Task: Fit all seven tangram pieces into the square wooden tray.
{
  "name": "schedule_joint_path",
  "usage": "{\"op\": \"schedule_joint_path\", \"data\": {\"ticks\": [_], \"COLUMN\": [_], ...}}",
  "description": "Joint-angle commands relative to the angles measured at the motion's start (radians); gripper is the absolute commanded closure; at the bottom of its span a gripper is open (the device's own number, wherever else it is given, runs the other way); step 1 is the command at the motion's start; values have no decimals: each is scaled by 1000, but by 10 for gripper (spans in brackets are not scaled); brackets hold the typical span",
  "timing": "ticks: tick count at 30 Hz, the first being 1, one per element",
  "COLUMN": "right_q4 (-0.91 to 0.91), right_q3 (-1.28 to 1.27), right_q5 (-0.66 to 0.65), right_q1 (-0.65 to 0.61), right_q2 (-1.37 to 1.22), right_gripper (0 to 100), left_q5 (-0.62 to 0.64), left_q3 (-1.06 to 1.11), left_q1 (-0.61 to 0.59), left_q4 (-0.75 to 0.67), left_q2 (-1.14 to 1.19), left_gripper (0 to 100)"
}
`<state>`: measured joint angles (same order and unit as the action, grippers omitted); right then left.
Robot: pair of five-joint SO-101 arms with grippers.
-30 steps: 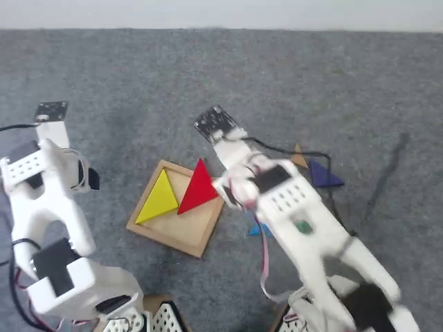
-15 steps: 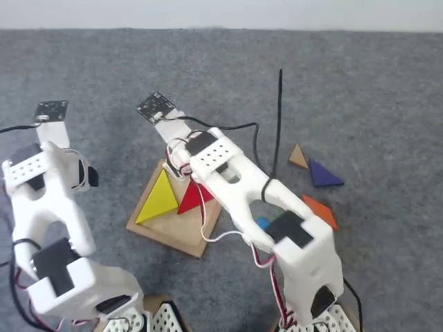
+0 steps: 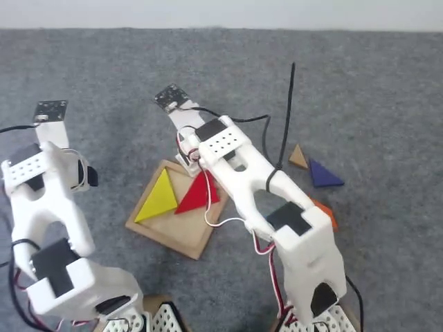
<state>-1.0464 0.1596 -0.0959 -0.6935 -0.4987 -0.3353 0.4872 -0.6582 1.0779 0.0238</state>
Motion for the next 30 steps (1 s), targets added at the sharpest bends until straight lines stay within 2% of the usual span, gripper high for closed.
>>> {"op": "schedule_joint_path", "data": {"ticks": [1,7,14,19,23,30], "right_q4": [19,105,102,110,145,148], "right_q3": [-72,-275,-397,-486,-480,-319], "right_q5": [6,3,2,-38,-40,-40], "right_q1": [22,30,94,82,71,51], "right_q2": [137,262,384,429,450,381], "right_gripper": [951,946,946,946,946,945], "left_q5": [-12,-12,-12,-9,-6,-6], "left_q3": [-8,-10,-10,-10,-10,-12], "left_q1": [0,0,0,0,5,8], "left_q4": [-18,-18,-18,-18,-18,-18], "left_q2": [-38,-38,-38,-38,-38,-38], "left_gripper": [800,800,800,800,800,800]}}
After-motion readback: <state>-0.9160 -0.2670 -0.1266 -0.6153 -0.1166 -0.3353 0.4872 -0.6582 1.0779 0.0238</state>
